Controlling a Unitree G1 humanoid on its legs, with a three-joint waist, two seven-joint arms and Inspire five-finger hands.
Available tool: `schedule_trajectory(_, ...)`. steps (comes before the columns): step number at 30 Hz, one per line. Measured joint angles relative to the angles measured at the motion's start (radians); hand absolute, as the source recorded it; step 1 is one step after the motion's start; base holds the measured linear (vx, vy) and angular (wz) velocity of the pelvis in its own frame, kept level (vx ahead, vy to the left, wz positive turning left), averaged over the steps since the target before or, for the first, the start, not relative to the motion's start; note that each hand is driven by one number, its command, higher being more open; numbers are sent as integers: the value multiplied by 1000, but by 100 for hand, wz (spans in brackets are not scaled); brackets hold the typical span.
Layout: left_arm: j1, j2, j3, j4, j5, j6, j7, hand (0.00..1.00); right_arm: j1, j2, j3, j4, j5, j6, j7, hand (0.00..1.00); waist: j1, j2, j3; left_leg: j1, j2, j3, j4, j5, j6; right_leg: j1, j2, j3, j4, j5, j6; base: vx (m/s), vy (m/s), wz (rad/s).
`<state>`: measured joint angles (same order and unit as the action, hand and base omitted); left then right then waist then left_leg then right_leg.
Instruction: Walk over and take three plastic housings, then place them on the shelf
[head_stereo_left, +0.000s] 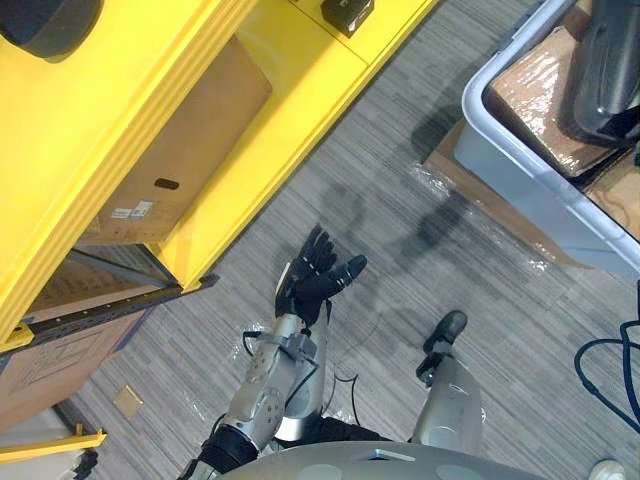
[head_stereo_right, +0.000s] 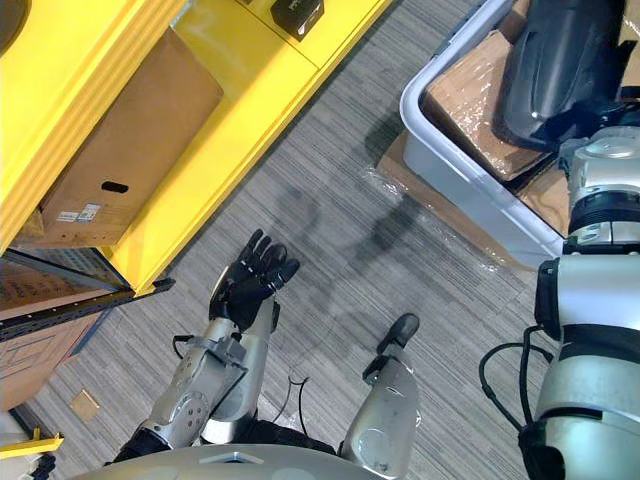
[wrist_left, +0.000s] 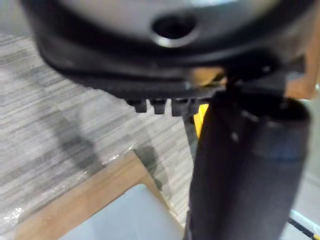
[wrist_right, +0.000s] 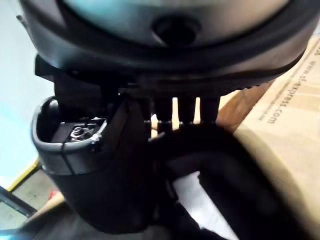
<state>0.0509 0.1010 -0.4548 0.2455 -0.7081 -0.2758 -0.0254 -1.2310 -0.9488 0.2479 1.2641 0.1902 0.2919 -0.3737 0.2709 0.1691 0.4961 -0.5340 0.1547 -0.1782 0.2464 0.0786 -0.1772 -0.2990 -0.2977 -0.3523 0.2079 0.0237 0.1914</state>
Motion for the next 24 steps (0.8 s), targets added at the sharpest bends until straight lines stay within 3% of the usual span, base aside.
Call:
schedule_trajectory(3,-2,4,2,-1,-2,-6,-6,100,-5,3,-5,-2,-9,5,15,0,-1,0,0,1,1,1,8,0,0,4,1,0,2,0,0,0,0,0)
schedule_trajectory(8,3,22,20,-2,-9,-7,-8,100,-5,13,-38,11,-7,81,-22,0,1,-2,1,14,8,5,12,-3,0,10,4,0,20,-5,-9,-17,-7,-2)
schedule_trajectory(12,53,45,74,-60,-9,-13,-5,100,-2,20,-62,23,-7,106,-39,0,-3,-8,4,34,16,14,10,-4,0,25,10,2,18,-15,-27,-54,-22,-6)
schedule_trajectory(20,117,97,128,-150,-10,-30,-7,100,8,86,-91,-16,-48,113,-156,0,-37,-77,15,113,37,61,-62,25,-5,53,20,32,-3,1,-22,-13,-28,-12)
schedule_trajectory(24,129,106,170,-203,-9,-30,-28,100,49,86,-78,-125,-117,61,-192,0,-61,-120,18,189,49,86,-128,47,-9,93,24,37,-20,7,-22,19,-26,-9)
